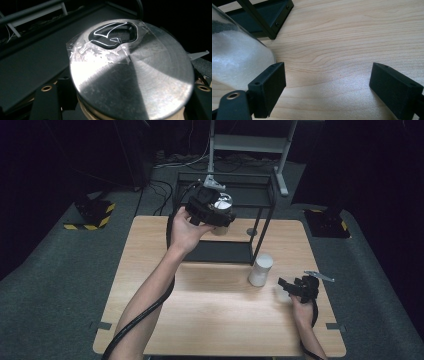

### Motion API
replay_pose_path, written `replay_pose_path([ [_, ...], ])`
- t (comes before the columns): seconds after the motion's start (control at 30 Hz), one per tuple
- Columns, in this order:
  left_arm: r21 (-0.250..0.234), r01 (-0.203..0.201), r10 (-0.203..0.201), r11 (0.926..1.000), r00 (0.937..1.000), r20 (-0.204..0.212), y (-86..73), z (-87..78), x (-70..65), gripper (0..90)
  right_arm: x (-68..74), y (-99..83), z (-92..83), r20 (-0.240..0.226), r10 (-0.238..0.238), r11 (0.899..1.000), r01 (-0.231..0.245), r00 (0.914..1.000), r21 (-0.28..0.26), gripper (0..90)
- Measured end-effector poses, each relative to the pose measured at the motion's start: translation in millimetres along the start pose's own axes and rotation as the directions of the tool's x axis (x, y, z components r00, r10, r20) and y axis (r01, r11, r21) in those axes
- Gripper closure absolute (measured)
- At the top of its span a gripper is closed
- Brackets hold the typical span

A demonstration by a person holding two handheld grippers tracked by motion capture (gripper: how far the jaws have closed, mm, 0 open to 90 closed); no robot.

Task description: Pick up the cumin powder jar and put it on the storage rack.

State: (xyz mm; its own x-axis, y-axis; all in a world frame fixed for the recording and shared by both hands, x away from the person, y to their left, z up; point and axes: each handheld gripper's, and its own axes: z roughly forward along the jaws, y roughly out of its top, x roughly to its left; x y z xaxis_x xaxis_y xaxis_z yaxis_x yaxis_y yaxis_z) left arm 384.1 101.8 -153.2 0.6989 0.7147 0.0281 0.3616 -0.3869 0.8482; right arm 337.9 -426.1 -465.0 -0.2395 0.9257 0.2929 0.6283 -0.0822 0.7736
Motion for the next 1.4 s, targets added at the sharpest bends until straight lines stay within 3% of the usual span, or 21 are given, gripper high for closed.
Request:
replay_pose_path([
  [0.27, -0.012, 0.001, -0.001, 0.9999, 0.9999, -0.015, 18.4, -5.9, 5.6, 31.0, -0.4, 0.1, -0.1, -0.003, 0.000, 1.000, 0.000, 1.0000, 0.001, 12.5],
  [0.57, -0.035, 0.030, -0.033, 0.9989, 0.9970, -0.071, 32.1, -3.7, 11.0, 31.0, -0.6, 0.0, 0.0, -0.004, -0.001, 1.000, 0.001, 1.0000, 0.001, 12.5],
  [0.67, -0.030, 0.029, -0.032, 0.9991, 0.9940, -0.105, 38.3, 0.1, 10.6, 31.0, -0.7, 0.0, -0.1, -0.005, 0.000, 1.000, 0.000, 1.0000, 0.001, 12.5],
  [0.9, -0.039, 0.043, -0.048, 0.9983, 0.9911, -0.124, 44.1, 9.6, 12.5, 31.0, -1.0, -0.1, -0.1, -0.006, 0.001, 1.000, -0.001, 1.0000, 0.000, 12.5],
  [1.2, -0.010, 0.064, -0.065, 0.9979, 0.9817, -0.179, 52.0, 27.5, 16.6, 31.0, -0.7, 0.7, 0.3, -0.010, -0.005, 1.000, 0.005, 0.9999, 0.005, 12.5],
  [1.4, -0.019, 0.090, -0.092, 0.9957, 0.9799, -0.177, 54.4, 37.7, 21.6, 31.0, -0.2, 1.6, 0.8, -0.016, -0.017, 1.000, 0.017, 0.9997, 0.011, 12.6],
])
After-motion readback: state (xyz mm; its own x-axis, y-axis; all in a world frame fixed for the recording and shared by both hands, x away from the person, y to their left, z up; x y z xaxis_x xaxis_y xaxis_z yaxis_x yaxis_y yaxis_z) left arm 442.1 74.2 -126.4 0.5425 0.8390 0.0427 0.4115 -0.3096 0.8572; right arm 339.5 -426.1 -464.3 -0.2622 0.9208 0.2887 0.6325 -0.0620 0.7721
